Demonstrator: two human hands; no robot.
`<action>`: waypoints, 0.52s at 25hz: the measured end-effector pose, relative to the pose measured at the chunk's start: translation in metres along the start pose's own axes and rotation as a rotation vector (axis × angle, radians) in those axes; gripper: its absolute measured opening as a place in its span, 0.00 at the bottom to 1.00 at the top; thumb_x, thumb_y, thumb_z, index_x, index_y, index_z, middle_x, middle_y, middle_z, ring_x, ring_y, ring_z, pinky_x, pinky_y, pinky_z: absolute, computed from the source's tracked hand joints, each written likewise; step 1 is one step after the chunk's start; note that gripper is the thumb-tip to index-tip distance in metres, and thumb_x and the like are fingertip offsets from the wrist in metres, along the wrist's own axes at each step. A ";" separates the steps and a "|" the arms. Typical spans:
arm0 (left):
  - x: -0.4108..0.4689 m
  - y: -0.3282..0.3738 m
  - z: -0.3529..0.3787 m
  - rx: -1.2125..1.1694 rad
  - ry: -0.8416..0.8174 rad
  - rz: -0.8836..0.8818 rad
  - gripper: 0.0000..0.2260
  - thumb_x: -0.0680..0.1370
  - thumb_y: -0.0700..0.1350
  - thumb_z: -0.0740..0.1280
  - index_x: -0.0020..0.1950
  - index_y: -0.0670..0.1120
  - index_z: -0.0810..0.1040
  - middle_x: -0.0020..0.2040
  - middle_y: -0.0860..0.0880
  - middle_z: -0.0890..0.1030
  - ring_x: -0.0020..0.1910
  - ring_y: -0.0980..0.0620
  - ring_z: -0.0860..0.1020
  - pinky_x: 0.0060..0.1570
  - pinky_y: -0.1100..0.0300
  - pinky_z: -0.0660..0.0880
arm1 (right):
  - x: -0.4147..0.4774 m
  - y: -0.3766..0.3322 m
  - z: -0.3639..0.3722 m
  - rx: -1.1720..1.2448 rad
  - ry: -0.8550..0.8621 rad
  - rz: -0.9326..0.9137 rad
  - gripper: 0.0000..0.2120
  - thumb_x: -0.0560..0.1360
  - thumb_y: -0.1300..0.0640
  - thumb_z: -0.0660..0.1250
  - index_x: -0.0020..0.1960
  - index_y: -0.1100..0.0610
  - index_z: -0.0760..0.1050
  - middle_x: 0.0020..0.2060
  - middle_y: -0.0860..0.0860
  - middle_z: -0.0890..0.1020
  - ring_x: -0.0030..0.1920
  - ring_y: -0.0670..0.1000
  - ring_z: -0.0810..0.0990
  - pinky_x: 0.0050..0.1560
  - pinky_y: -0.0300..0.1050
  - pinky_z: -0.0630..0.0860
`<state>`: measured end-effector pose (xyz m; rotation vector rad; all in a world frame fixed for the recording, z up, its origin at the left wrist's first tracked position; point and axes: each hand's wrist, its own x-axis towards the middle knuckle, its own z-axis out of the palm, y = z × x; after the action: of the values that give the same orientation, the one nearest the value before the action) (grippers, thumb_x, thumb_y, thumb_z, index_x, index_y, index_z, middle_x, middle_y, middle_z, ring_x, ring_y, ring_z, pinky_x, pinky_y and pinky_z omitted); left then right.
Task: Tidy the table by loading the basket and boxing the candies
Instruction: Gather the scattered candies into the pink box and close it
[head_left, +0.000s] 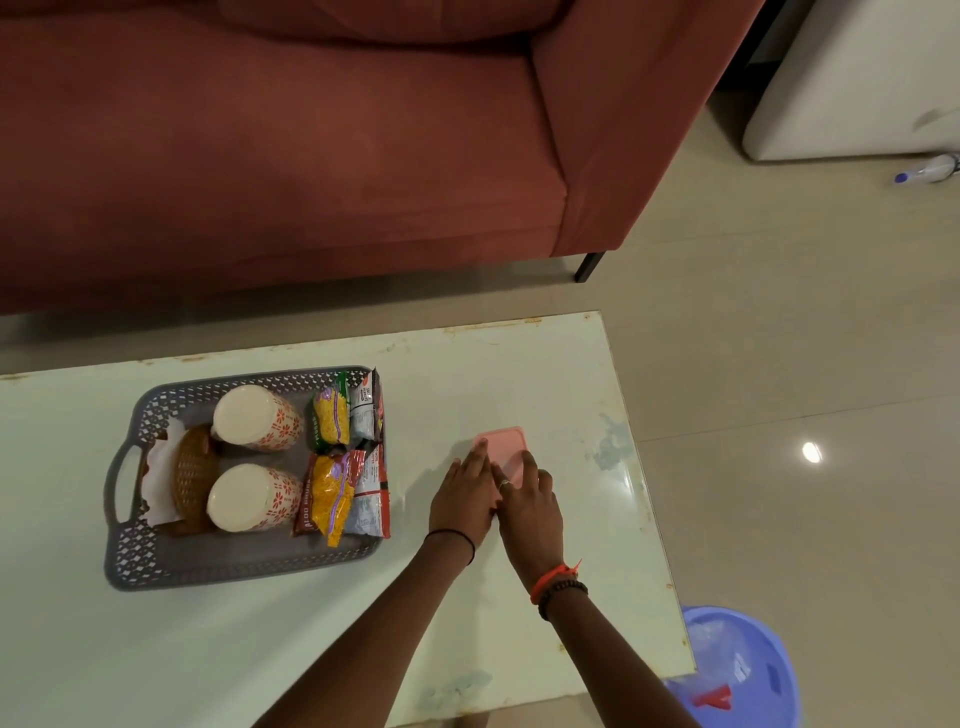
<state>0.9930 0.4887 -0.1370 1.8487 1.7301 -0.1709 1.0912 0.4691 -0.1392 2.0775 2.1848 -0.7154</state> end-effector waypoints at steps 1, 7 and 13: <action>0.001 0.002 -0.001 -0.009 0.004 -0.027 0.26 0.77 0.44 0.63 0.73 0.45 0.59 0.78 0.50 0.49 0.75 0.44 0.58 0.72 0.53 0.60 | 0.000 0.000 0.000 -0.004 -0.004 0.001 0.24 0.79 0.61 0.60 0.73 0.51 0.63 0.75 0.59 0.60 0.67 0.58 0.68 0.60 0.48 0.76; 0.001 0.010 0.000 -0.046 0.065 -0.083 0.25 0.78 0.42 0.63 0.73 0.44 0.59 0.78 0.50 0.54 0.73 0.48 0.63 0.70 0.55 0.65 | 0.001 0.002 0.001 0.000 0.008 0.000 0.23 0.79 0.61 0.59 0.73 0.50 0.64 0.75 0.58 0.61 0.67 0.59 0.68 0.60 0.48 0.76; 0.003 0.013 0.000 -0.072 0.078 -0.117 0.27 0.78 0.41 0.61 0.74 0.44 0.54 0.76 0.49 0.58 0.72 0.49 0.64 0.71 0.56 0.64 | 0.003 0.002 -0.004 0.059 0.028 0.021 0.19 0.79 0.60 0.59 0.69 0.53 0.70 0.73 0.58 0.65 0.65 0.58 0.70 0.61 0.47 0.75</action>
<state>1.0058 0.4915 -0.1339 1.7240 1.8741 -0.0825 1.0942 0.4738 -0.1373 2.1475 2.1788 -0.7621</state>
